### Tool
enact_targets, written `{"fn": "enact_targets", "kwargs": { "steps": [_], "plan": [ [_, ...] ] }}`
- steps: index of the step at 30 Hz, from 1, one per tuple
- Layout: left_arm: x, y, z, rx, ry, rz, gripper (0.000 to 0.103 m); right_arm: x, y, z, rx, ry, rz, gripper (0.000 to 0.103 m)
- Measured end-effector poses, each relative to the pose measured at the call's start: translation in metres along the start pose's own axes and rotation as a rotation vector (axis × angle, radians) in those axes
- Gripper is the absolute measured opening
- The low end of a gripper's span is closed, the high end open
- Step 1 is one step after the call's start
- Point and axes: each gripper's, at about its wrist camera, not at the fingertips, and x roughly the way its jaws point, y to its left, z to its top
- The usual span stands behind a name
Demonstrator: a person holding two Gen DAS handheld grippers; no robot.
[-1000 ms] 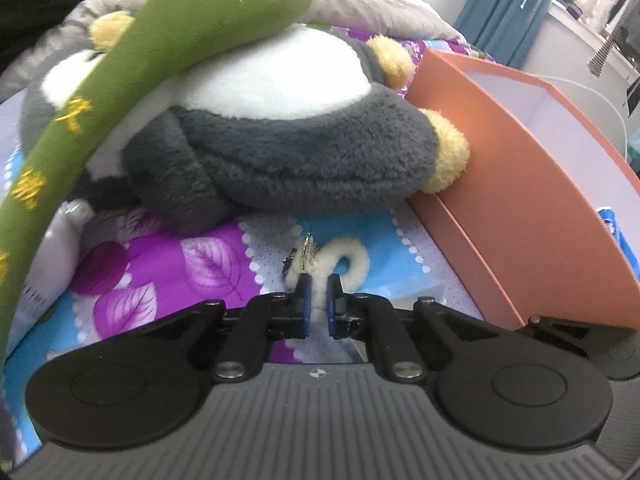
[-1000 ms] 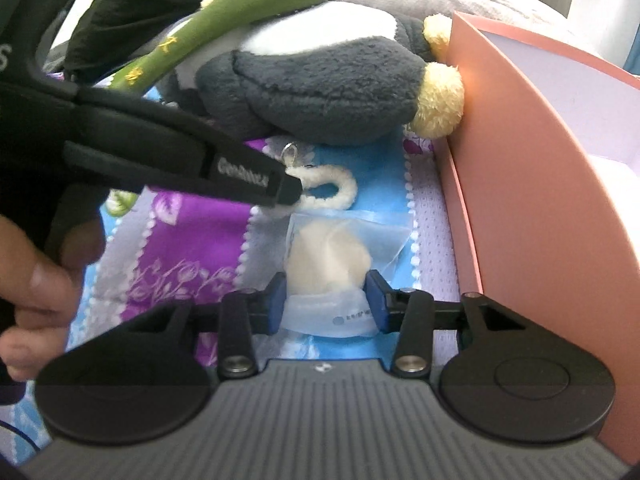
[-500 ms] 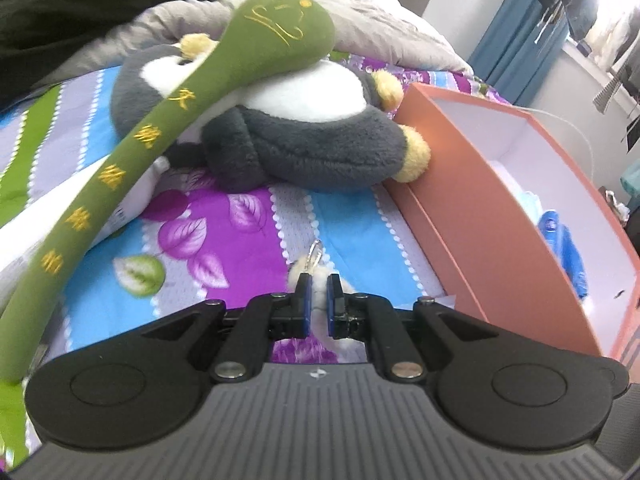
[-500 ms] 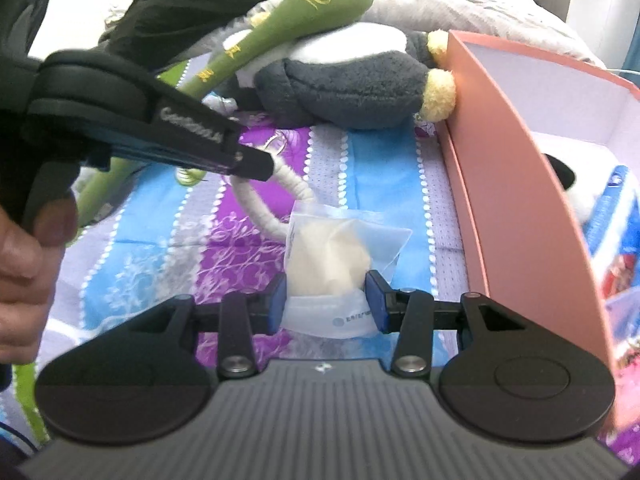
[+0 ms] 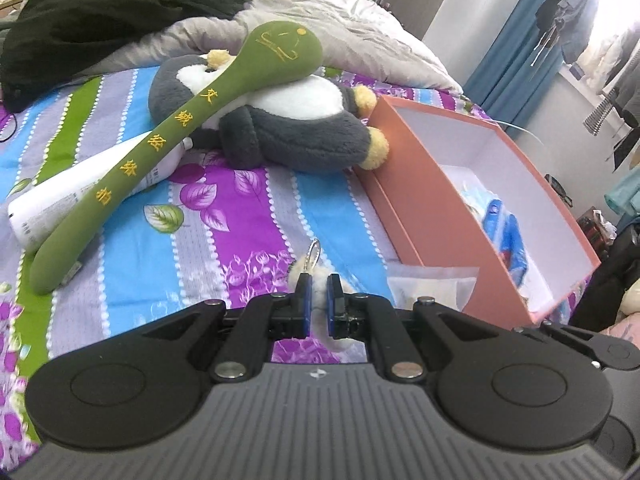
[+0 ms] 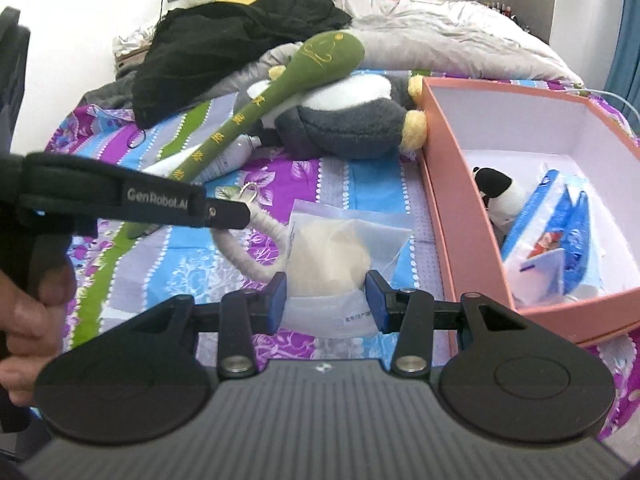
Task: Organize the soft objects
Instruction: 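Carry the hair tie with the left gripper while the right carries the clear bag over the box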
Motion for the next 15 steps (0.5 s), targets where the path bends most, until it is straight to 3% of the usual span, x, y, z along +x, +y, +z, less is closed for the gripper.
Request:
{"fn": "enact_targets", "kwargs": {
  "steps": [15],
  "plan": [
    [-0.086,-0.028,-0.046,-0.004,-0.063,0.0,0.009,-0.08,0.012,-0.02,0.024,-0.095,0.022,0.046]
  ]
}}
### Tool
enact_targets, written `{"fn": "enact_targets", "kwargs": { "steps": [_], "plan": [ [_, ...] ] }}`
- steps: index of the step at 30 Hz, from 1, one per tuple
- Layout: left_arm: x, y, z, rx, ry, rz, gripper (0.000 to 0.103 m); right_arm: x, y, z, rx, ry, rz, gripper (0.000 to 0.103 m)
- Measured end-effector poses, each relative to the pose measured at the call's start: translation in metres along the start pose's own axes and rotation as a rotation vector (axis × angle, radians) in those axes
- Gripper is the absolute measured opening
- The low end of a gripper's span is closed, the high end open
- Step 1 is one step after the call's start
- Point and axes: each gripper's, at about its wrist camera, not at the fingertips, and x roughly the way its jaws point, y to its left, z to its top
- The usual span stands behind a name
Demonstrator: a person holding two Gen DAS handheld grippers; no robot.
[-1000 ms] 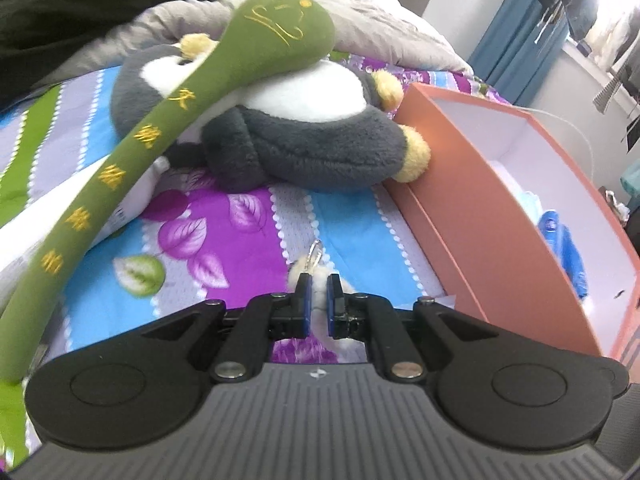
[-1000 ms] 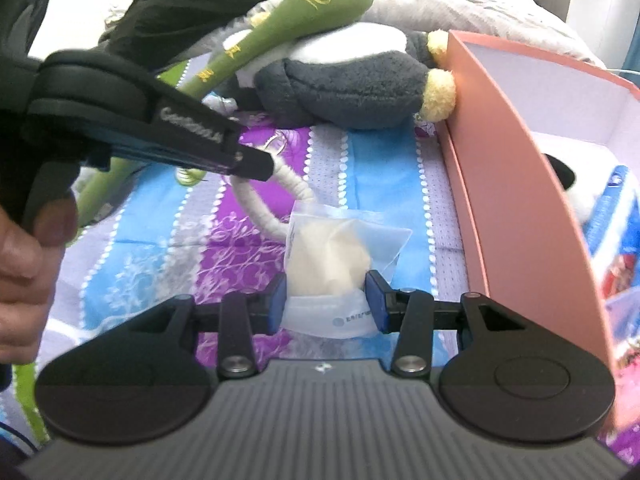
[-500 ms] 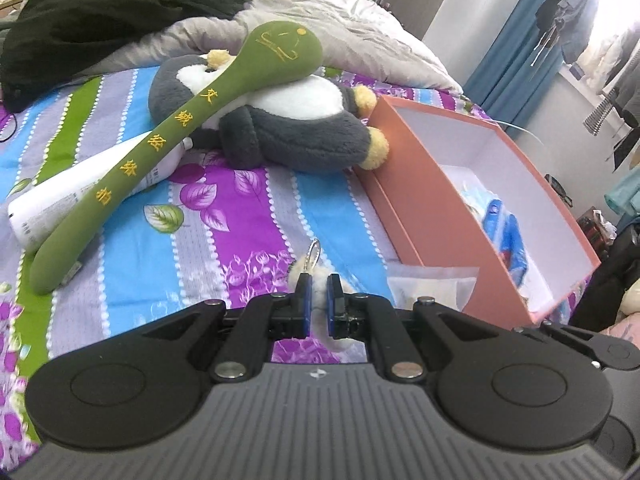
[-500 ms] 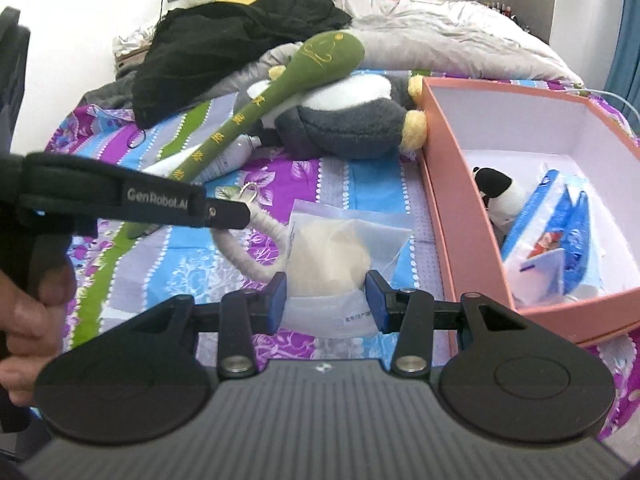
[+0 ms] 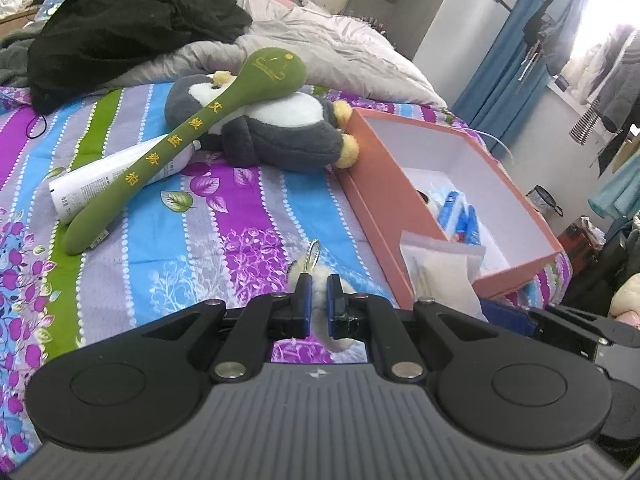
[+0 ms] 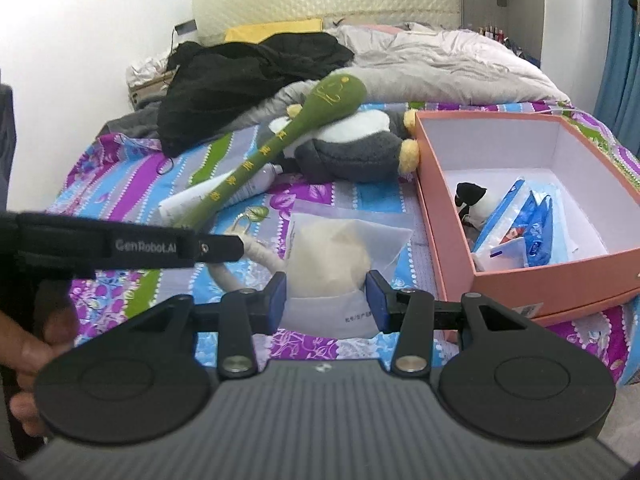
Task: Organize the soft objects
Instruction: 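Carry the hair tie with the left gripper while the right carries the clear bag over the box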
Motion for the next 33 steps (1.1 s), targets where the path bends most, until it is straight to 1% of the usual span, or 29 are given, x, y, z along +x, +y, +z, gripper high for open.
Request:
{"fn": "enact_targets", "kwargs": {
  "steps": [8,12,17,23,26,29,33],
  "plan": [
    [-0.034,-0.024,-0.015,0.035,-0.036,-0.011,0.009,-0.034,-0.003,-0.002,0.01,-0.035,0.007,0.047],
    [-0.044,-0.036,-0.018,0.061,-0.048,-0.011,0.009,-0.047,-0.01,-0.003,0.024,-0.052,-0.004,0.047],
    [-0.05,-0.051,-0.02,0.079,-0.054,-0.028,0.009,-0.061,-0.022,-0.006,0.042,-0.07,-0.023,0.047],
    [-0.051,-0.075,-0.021,0.115,-0.061,-0.078,0.009,-0.079,-0.036,-0.009,0.058,-0.098,-0.063,0.047],
    [-0.049,-0.087,-0.02,0.126,-0.058,-0.116,0.009,-0.088,-0.045,-0.01,0.049,-0.109,-0.088,0.047],
    [-0.048,-0.103,-0.02,0.156,-0.057,-0.138,0.009,-0.099,-0.055,-0.011,0.039,-0.132,-0.121,0.047],
    [-0.045,-0.122,-0.01,0.18,-0.063,-0.173,0.009,-0.105,-0.076,-0.003,0.069,-0.153,-0.151,0.047]
  ]
}}
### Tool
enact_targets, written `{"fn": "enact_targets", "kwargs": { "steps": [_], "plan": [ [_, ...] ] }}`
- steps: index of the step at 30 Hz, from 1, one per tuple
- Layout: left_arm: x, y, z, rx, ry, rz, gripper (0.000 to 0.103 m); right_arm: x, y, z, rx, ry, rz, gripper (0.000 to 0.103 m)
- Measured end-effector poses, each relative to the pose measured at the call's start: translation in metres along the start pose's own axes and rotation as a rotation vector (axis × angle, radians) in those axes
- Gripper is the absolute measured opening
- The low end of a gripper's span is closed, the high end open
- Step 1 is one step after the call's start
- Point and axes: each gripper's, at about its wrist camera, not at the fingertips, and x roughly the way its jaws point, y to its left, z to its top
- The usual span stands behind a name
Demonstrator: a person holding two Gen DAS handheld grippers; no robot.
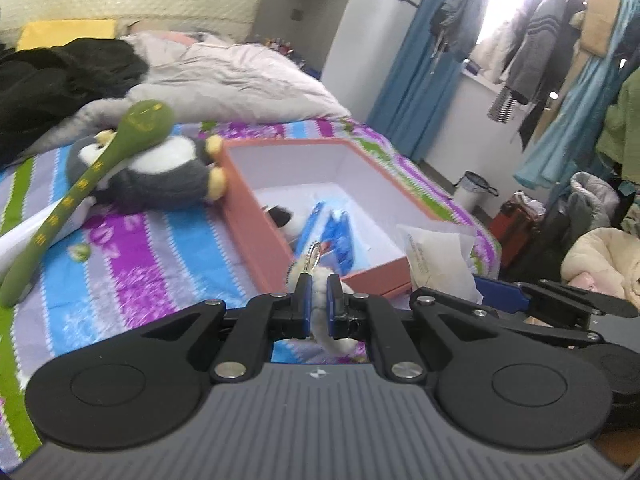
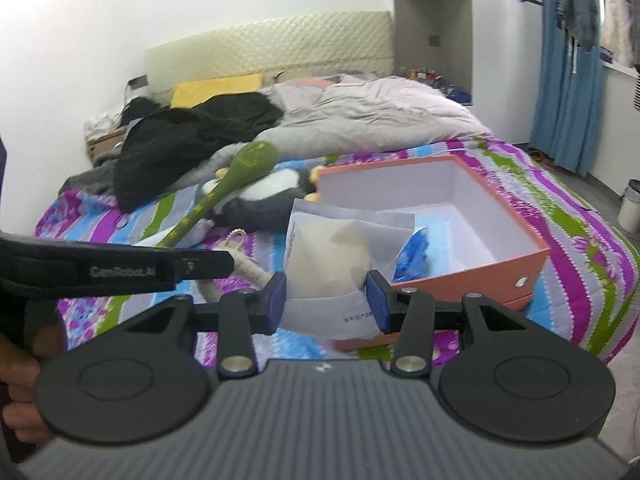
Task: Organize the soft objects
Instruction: 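Carry the hair tie with the left gripper while the right carries the clear bag over the box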
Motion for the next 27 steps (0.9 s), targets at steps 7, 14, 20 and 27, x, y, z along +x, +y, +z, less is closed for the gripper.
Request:
{"fn": "enact_targets", "kwargs": {
  "steps": [7,14,20,27],
  "plan": [
    [0.029,-0.017,0.039,0.032,0.005,-0.037,0.009,0.012,-0.025,0.023,-0.002,-0.023,-0.011,0.047],
    [0.072,-0.026,0.076,0.044,0.042,-0.045,0.009,0.045,-0.051,0.044,0.039,0.02,-0.011,0.047],
    [0.112,-0.031,0.113,0.031,0.059,-0.019,0.009,0.075,-0.074,0.066,0.055,0.044,-0.04,0.047],
    [0.169,-0.023,0.146,0.015,0.142,-0.011,0.009,0.118,-0.106,0.086,0.119,0.111,-0.063,0.048]
  ]
}}
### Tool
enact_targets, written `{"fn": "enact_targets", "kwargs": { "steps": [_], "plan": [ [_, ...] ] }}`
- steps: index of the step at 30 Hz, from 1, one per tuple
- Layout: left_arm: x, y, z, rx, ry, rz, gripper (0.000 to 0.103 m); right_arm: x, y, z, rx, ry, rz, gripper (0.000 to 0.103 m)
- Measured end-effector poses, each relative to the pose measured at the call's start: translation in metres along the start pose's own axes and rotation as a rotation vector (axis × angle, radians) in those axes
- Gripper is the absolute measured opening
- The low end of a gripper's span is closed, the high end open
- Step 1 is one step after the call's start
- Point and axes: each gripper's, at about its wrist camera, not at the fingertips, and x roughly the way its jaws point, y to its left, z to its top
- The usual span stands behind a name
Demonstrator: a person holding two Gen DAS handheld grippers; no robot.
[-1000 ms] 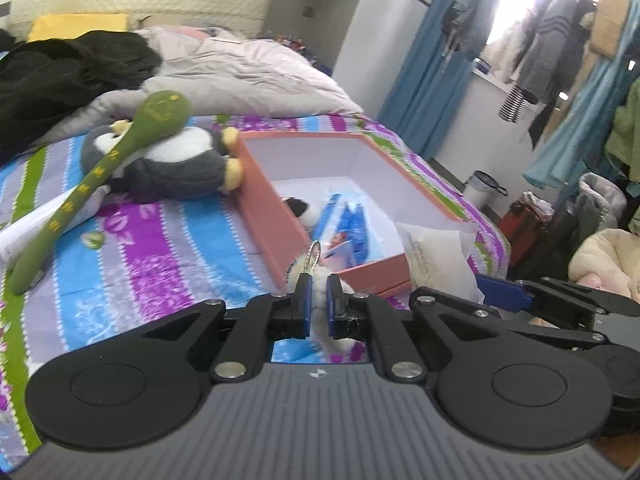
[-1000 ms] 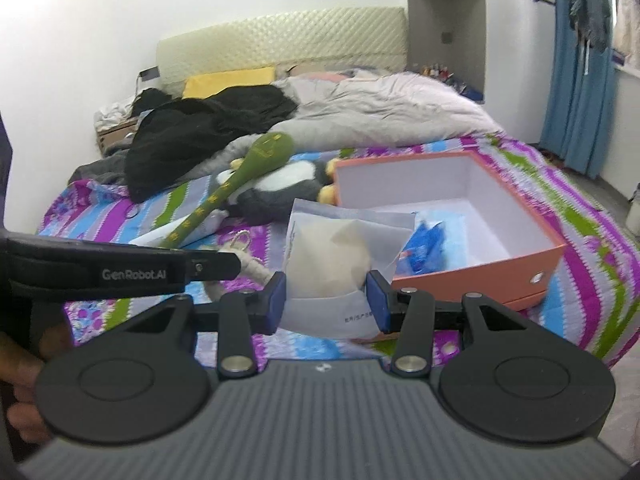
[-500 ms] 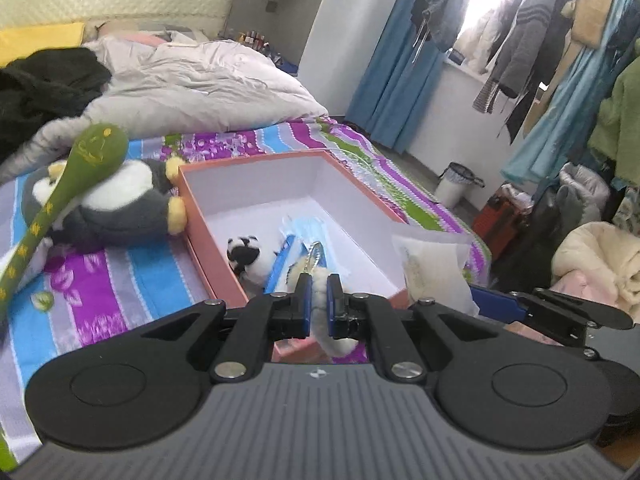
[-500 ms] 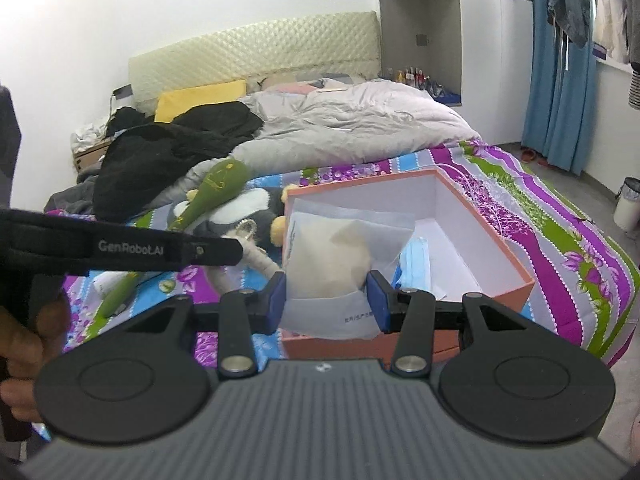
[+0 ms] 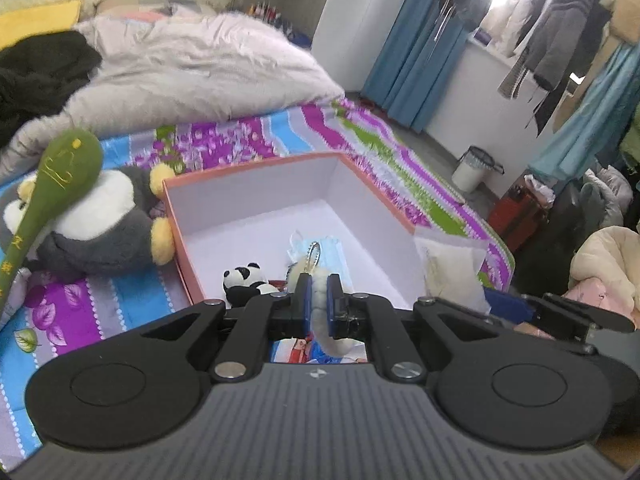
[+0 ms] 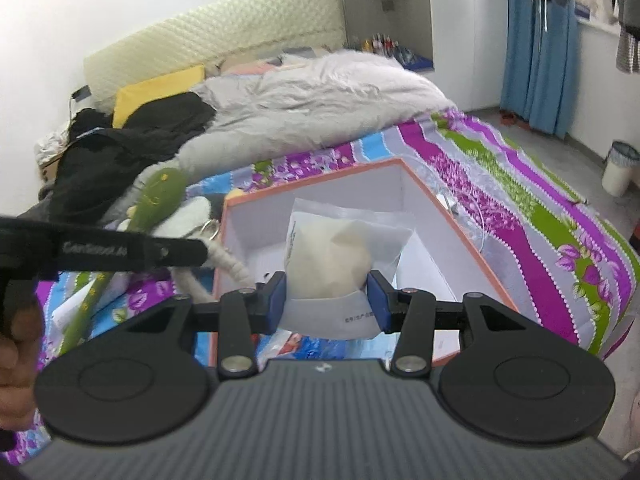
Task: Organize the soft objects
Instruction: 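Carry the hair tie with the left gripper while the right carries the clear bag over the box, then open the left gripper to drop the hair tie while the right drops the clear bag into the box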
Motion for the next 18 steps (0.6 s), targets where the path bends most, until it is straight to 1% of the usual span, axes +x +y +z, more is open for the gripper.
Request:
{"fn": "enact_targets", "kwargs": {
  "steps": [6,15,18],
  "plan": [
    [0.04,0.013,0.012,0.001,0.073,0.025,0.009,0.038,-0.013,0.005,0.006,0.086,-0.021,0.048],
    [0.099,0.026,0.021,-0.001,0.147,0.043,0.009,0.094,-0.03,-0.005,0.05,0.181,-0.025,0.049],
    [0.119,0.034,0.021,-0.018,0.17,0.037,0.009,0.113,-0.032,-0.011,0.055,0.211,-0.021,0.049]
  ]
}}
